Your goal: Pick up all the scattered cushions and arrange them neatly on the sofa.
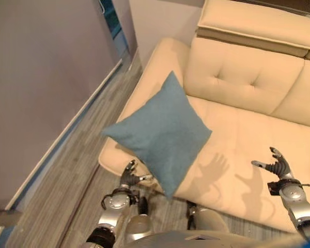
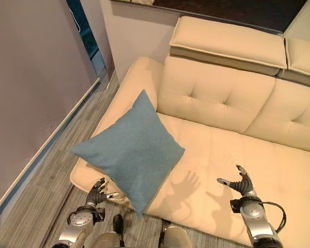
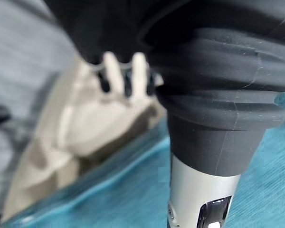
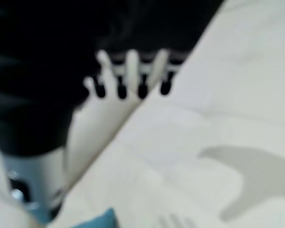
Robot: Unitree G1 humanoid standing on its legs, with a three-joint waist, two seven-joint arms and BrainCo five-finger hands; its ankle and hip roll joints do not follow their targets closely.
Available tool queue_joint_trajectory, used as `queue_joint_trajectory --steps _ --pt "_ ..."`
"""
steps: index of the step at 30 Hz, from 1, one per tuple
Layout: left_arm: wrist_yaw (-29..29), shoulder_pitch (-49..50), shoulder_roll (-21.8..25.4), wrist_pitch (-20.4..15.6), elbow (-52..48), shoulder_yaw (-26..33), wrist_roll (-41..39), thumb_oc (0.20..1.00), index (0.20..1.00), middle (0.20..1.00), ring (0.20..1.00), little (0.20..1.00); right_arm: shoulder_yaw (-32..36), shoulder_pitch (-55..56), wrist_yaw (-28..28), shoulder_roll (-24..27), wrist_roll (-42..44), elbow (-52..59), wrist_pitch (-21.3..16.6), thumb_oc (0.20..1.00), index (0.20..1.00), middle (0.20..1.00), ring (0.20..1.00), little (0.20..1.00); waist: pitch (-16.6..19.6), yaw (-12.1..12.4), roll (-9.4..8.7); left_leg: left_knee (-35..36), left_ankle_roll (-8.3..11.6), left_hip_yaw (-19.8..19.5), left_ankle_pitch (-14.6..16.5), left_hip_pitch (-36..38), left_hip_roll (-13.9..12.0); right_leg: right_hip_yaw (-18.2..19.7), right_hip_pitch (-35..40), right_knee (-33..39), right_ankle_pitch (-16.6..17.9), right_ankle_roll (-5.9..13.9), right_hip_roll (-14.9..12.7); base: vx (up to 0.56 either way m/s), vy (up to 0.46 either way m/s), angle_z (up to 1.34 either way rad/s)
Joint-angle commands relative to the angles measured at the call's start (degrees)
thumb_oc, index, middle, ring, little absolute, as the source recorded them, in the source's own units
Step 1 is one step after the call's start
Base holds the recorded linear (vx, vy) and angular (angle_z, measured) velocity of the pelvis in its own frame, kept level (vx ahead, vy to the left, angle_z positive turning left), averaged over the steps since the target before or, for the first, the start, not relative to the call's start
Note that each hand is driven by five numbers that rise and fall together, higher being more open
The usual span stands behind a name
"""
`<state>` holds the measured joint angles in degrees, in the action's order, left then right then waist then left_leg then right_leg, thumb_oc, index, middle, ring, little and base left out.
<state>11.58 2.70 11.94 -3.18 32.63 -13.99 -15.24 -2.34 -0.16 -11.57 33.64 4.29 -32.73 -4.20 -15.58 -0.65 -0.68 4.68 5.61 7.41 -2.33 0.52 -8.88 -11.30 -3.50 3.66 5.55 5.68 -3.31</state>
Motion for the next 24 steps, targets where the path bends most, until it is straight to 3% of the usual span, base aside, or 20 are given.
queue_joint_trajectory --steps 1,9,15,24 --pt "0.3 -1.7 1.7 -1.6 -3.1 -1.1 -1.5 1.000 1.000 1.000 1.000 1.000 0.1 -3.4 -1.5 2.8 0.9 0.9 -2.2 1.000 1.000 1.000 1.000 1.000 -0.7 0.8 -3.55 -2.0 1.52 0.7 -0.5 2.2 2.3 0.1 -1.4 -6.9 -3.3 2.32 -4.0 -0.05 -0.093 0.32" --pt "2.0 -9.2 1.2 -2.9 -3.6 -4.5 -3.4 1.000 1.000 1.000 1.000 1.000 -6.9 -15.7 -0.4 7.6 4.7 -3.6 -2.7 1.000 1.000 1.000 1.000 1.000 -5.5 2.8 -3.32 -2.4 2.81 -1.8 -3.2 -5.8 1.3 -1.4 -10.6 -11.3 -3.6 1.35 -4.2 -0.11 -0.096 0.19" --pt "4.7 -16.2 0.0 -4.2 -4.2 -6.7 -4.1 1.000 1.000 1.000 1.000 1.000 -12.5 -26.5 -2.1 10.5 4.1 -8.2 -2.1 1.000 1.000 1.000 1.000 1.000 -7.0 3.5 -3.38 -0.7 3.91 -3.1 -5.9 -11.7 0.5 -2.2 -17.7 -13.4 -3.3 1.16 -4.1 -0.06 -0.082 0.18" --pt "8.9 -26.1 -2.5 -5.9 -6.7 -10.8 -3.9 1.000 1.000 1.000 1.000 1.000 -20.2 -42.7 -4.7 15.0 3.4 -15.1 -1.7 1.000 1.000 1.000 1.000 1.000 -8.6 3.7 -3.51 -0.3 4.81 -4.5 -7.0 -17.6 -0.4 -2.2 -25.8 -15.7 -3.0 1.04 -4.3 -0.02 -0.043 0.09"
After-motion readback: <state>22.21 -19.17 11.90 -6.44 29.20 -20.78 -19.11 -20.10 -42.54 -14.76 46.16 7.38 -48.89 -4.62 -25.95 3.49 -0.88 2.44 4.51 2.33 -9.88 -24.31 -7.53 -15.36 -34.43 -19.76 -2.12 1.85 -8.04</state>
